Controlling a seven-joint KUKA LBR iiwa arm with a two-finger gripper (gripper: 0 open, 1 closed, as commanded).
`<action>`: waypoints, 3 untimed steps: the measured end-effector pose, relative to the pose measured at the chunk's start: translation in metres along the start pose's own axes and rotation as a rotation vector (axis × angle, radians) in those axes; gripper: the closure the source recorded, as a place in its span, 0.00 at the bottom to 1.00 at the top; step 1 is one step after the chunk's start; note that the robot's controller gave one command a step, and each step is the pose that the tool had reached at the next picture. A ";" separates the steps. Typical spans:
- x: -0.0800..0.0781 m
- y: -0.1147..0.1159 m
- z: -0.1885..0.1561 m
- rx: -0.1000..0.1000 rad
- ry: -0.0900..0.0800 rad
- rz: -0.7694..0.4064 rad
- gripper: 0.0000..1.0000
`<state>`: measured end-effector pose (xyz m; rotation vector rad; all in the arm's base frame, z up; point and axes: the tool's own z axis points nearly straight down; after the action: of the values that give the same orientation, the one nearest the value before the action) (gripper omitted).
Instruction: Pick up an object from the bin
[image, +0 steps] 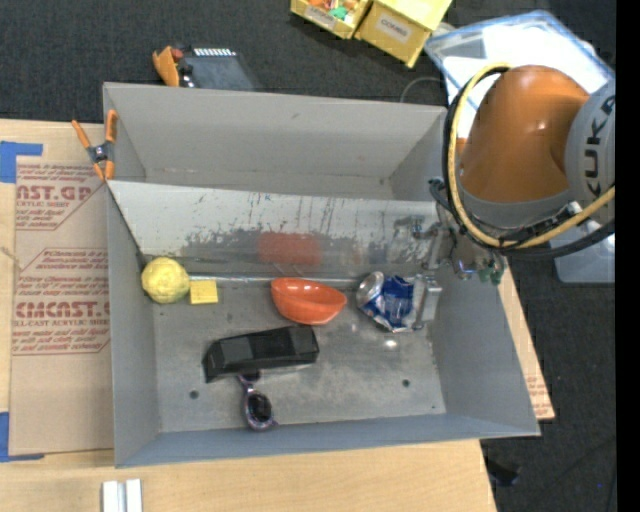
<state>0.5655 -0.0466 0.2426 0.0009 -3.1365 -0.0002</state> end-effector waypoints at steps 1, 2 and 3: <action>-0.001 0.000 -0.004 0.000 -0.006 0.000 0.00; 0.008 0.017 -0.035 0.001 0.000 -0.146 0.00; 0.005 0.019 -0.042 0.003 -0.027 -0.251 0.00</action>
Offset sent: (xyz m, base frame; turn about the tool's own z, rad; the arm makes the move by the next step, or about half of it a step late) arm -0.0148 0.0358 0.0722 -0.2897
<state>0.5606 -0.0276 0.2843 0.3962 -3.1384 0.0037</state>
